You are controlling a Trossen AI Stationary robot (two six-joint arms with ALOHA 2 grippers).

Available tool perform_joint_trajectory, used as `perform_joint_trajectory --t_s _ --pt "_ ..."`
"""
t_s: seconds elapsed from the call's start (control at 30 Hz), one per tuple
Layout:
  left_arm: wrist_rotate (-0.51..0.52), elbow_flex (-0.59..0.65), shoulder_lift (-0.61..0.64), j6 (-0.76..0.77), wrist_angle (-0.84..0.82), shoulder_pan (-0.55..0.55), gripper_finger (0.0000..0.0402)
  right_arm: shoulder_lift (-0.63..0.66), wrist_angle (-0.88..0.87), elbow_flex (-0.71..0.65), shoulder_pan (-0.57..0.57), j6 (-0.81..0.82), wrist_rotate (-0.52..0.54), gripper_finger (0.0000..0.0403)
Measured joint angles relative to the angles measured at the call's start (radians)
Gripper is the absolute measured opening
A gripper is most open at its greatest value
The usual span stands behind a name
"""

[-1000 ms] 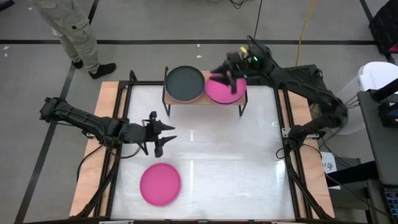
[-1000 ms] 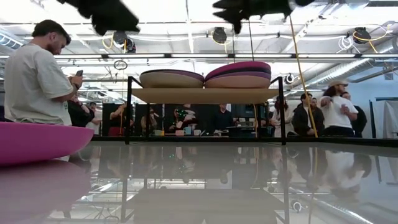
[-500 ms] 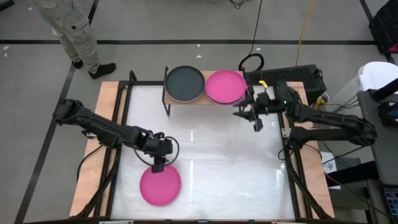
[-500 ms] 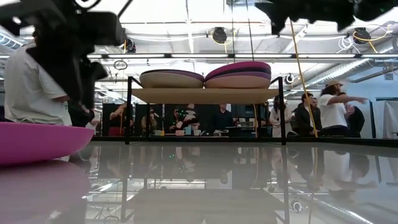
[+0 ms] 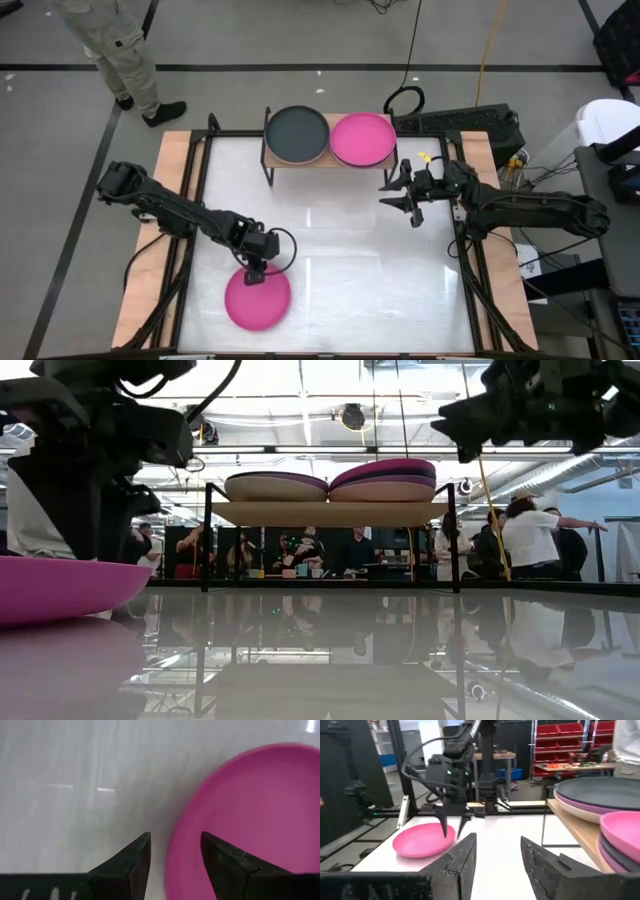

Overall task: Place and stack plates onto a shelf
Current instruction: Stack the pink plate on top of the black plate on the shelf

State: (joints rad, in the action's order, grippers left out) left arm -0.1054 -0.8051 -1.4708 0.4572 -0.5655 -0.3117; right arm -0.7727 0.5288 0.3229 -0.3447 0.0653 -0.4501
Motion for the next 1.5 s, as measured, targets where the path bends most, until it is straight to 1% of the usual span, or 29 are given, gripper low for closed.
perform_joint_trajectory --t_s 0.17,0.23,0.3,0.37,0.4,0.47,0.53,0.6,0.63,0.7,0.77,0.87,0.97,1.03,1.1,1.17,1.23,1.33,1.4,1.5 --pt "0.013 0.010 -0.026 0.015 0.029 -0.005 0.0177 0.000 0.042 -0.042 0.000 0.001 0.009 0.0134" --pt "0.017 0.014 -0.053 0.023 0.074 -0.005 0.0177 0.000 0.044 -0.048 0.000 0.001 0.009 0.0134" --pt "0.019 0.021 -0.073 0.021 0.053 -0.005 0.0177 -0.001 0.045 -0.049 0.000 0.000 0.009 0.0134" --pt "0.016 0.020 -0.099 0.019 0.069 -0.002 0.0170 0.000 0.046 -0.049 0.000 0.001 0.009 0.0134" --pt "0.018 0.018 -0.106 0.019 0.065 -0.002 0.0161 -0.001 0.049 -0.049 0.000 0.001 0.009 0.0134" --pt "0.009 0.018 -0.112 0.019 0.058 0.002 0.0131 0.001 0.063 -0.049 0.000 0.001 0.008 0.0134" --pt "-0.011 0.018 -0.112 0.009 0.050 0.008 0.0088 0.002 0.064 -0.049 0.000 0.001 0.008 0.0134" --pt "-0.058 0.016 -0.099 -0.003 0.044 0.017 0.0040 0.002 0.074 -0.049 0.000 0.001 0.008 0.0134" --pt "-0.070 0.010 -0.086 -0.014 0.036 0.025 0.0023 0.001 0.075 -0.049 0.000 0.001 0.008 0.0134" --pt "-0.079 -0.008 -0.048 -0.036 0.013 0.042 0.0013 0.001 0.087 -0.049 0.000 0.001 0.009 0.0134" --pt "-0.028 -0.054 -0.007 -0.066 -0.038 0.072 0.0012 0.001 0.093 -0.049 0.000 0.002 0.009 0.0134" --pt "0.106 -0.155 0.075 -0.077 -0.171 0.129 0.0011 0.001 0.109 -0.049 0.000 0.002 0.009 0.0134" --pt "0.246 -0.277 0.148 -0.111 -0.234 0.205 0.0010 0.001 0.122 -0.049 0.000 0.020 0.009 0.0134" --pt "0.334 -0.361 0.193 -0.134 -0.247 0.274 0.0010 0.001 0.130 -0.049 0.000 0.028 0.009 0.0134" --pt "0.409 -0.439 0.224 -0.155 -0.234 0.366 0.0010 0.001 0.132 -0.049 0.000 0.028 0.009 0.0134" --pt "0.442 -0.513 0.234 -0.175 -0.239 0.478 0.0010 0.001 0.136 -0.049 -0.001 0.028 0.008 0.0134" --pt "0.430 -0.572 0.230 -0.171 -0.242 0.617 0.0010 0.001 0.144 -0.049 -0.001 0.028 0.008 0.0134" --pt "0.310 -0.616 0.193 -0.146 -0.231 0.810 0.0010 0.001 0.151 -0.049 -0.001 0.028 0.008 0.0134" --pt "0.237 -0.618 0.163 -0.108 -0.228 0.915 0.0010 0.001 0.152 -0.049 -0.001 0.028 0.006 0.0134" --pt "0.222 -0.616 0.110 -0.074 -0.217 1.023 0.0010 0.001 0.149 -0.049 -0.001 0.029 0.004 0.0134"
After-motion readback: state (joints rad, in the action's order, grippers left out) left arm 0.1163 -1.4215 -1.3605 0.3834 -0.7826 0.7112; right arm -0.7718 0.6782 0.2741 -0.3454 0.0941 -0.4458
